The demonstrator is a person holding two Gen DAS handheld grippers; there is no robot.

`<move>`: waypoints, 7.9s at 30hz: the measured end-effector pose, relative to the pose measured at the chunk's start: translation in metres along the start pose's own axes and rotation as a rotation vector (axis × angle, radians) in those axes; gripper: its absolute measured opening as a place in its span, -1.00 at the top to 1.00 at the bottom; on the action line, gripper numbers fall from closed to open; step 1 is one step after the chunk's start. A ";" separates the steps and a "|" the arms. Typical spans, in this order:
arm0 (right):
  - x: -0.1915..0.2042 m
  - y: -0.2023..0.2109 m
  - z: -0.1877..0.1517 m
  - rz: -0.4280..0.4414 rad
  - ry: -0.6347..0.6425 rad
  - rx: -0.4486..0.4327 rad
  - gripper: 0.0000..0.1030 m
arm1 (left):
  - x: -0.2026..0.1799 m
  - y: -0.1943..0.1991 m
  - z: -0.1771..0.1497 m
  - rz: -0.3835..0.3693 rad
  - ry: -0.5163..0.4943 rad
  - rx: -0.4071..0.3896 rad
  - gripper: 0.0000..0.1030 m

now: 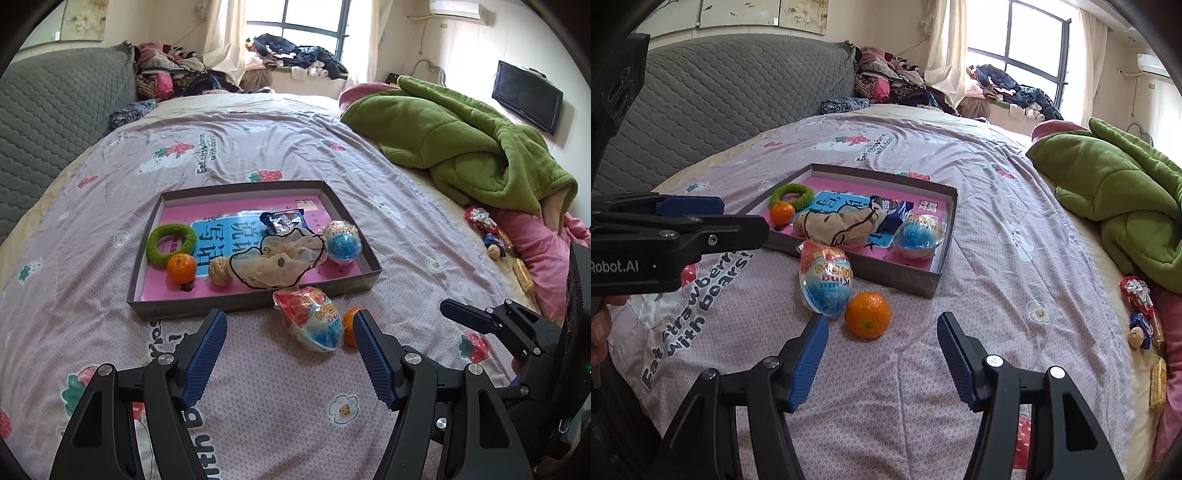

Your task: Organize objects

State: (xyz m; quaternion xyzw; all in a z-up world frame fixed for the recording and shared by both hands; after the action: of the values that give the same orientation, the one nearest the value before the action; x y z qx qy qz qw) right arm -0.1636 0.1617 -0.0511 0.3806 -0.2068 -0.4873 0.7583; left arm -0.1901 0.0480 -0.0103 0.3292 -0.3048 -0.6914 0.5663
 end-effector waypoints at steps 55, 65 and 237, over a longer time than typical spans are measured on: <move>0.008 -0.070 -0.013 -0.023 0.064 0.056 -0.18 | -0.005 -0.099 0.003 -0.021 0.117 0.155 -0.41; 0.006 -0.084 -0.009 -0.026 0.060 0.055 -0.18 | -0.001 -0.116 0.001 -0.034 0.169 0.182 -0.41; -0.032 -0.109 0.107 0.168 -0.083 -0.085 0.90 | 0.091 -0.164 0.098 0.120 0.100 0.097 -0.13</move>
State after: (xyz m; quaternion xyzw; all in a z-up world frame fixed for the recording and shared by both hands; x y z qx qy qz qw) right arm -0.3141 0.1246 -0.0677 0.3090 -0.2484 -0.4454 0.8028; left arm -0.3773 -0.0083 -0.0924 0.3714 -0.3283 -0.6233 0.6048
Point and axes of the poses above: each gripper's, at about its wrist camera, not at the fingertips, and y roughly against the way its jaws point, x to its left, z to its top, the point moved 7 cm from there along -y, roughly the way its jaws point, and after that the axes turned 6 degrees about x, right-handed, at the moved point
